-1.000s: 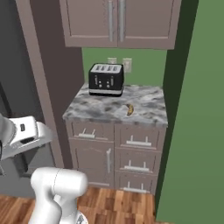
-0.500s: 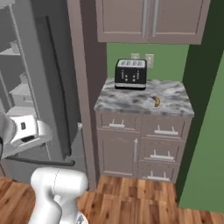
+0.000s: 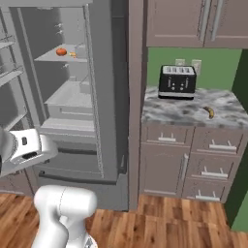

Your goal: Open the fridge, remove the banana, squash, and shrimp, and place them on any counter.

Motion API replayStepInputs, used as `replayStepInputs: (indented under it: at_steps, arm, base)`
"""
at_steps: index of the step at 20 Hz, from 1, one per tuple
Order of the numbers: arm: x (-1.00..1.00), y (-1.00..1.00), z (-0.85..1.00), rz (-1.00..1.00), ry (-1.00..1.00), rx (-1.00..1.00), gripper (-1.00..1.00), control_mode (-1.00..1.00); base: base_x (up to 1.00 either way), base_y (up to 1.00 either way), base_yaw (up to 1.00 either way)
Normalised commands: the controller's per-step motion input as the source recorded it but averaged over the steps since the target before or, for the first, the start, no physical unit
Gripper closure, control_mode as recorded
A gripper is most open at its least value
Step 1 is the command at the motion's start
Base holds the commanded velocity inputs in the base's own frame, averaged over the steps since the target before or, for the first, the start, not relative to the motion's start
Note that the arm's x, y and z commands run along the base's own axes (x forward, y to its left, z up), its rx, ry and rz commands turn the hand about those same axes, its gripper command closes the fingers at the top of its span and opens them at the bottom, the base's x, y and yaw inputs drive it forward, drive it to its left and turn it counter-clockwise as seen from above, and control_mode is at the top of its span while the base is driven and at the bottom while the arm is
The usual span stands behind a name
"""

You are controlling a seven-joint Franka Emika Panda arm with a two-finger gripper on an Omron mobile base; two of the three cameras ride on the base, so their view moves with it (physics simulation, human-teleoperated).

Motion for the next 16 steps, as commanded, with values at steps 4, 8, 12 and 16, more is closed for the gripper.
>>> replayStepInputs:
  at_steps: [4,8,12,16]
  arm:
    - [0.0,0.0,0.0,0.0,0.0,0.0,-1.0,1.0]
    - [0.0,0.0,0.0,0.0,0.0,0.0,-1.0,1.0]
    - [0.0,0.0,0.0,0.0,0.0,0.0,-1.0,1.0]
    - [0.0,0.0,0.0,0.0,0.0,0.0,-1.0,1.0]
  base:
    - [0.44,0.85,-0.03]
    - [0.63,0.57,-0.04]
    - [0.64,0.51,-0.03]
    - [0.7,0.12,-0.03]
